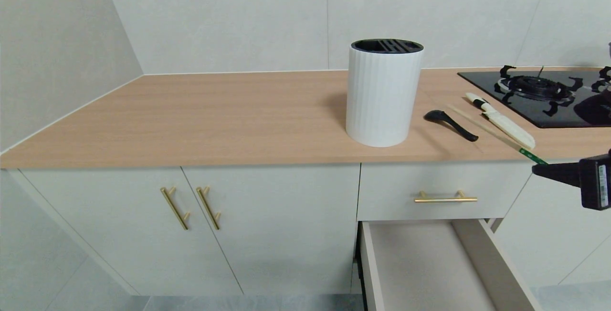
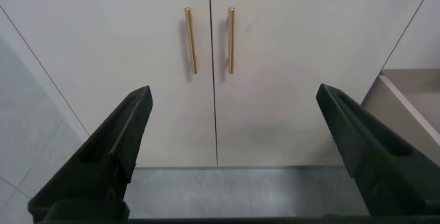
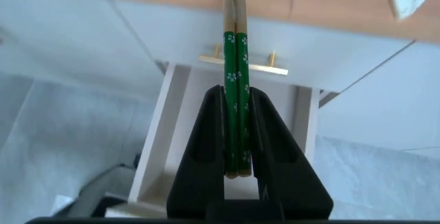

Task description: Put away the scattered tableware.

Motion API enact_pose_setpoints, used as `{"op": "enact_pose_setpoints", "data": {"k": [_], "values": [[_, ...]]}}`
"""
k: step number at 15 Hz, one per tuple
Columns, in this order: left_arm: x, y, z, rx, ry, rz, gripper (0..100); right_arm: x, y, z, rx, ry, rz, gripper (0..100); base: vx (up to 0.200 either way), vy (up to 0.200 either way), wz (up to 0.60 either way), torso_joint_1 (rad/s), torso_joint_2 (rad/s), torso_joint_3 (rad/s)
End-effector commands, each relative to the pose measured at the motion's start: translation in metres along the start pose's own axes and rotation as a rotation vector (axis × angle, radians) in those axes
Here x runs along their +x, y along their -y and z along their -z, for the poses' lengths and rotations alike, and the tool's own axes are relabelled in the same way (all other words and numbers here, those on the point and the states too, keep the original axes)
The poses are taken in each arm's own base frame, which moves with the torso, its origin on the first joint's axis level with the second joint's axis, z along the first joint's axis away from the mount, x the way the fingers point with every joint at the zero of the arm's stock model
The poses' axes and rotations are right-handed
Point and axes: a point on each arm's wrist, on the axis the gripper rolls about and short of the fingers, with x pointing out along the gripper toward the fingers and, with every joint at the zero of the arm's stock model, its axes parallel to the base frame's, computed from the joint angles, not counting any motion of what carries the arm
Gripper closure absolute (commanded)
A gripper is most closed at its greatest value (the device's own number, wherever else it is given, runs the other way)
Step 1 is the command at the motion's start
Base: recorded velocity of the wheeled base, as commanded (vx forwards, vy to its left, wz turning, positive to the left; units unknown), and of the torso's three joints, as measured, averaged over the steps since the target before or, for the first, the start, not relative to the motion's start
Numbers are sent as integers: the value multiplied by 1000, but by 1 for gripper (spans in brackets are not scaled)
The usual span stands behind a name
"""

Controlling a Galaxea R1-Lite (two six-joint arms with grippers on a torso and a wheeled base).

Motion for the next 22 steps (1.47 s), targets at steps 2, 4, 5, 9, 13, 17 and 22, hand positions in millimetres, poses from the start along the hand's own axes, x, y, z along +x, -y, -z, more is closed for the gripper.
{"op": "enact_pose_setpoints", "data": {"k": [2, 4, 5, 9, 13, 17, 22], "values": [[0, 0, 0, 0, 0, 0, 0, -17, -7, 15, -39, 16, -55, 100, 0, 0, 0, 0, 0, 0], [0, 0, 0, 0, 0, 0, 0, -17, -16, 22, -68, -4, -111, 100, 0, 0, 0, 0, 0, 0], [0, 0, 0, 0, 0, 0, 0, -20, -18, 25, -78, 1, -133, 100, 0, 0, 0, 0, 0, 0], [0, 0, 0, 0, 0, 0, 0, -23, -25, 32, -119, -7, -209, 100, 0, 0, 0, 0, 0, 0], [0, 0, 0, 0, 0, 0, 0, -21, -26, 36, -155, -22, -241, 100, 0, 0, 0, -37, 79, 56], [0, 0, 0, 0, 0, 0, 0, -19, -26, 38, -156, -30, -243, 100, 0, 0, 0, -154, 408, 251], [0, 0, 0, 0, 0, 0, 0, -20, -26, 38, -157, -30, -244, 100, 0, 0, 0, -157, 463, 294]]}}
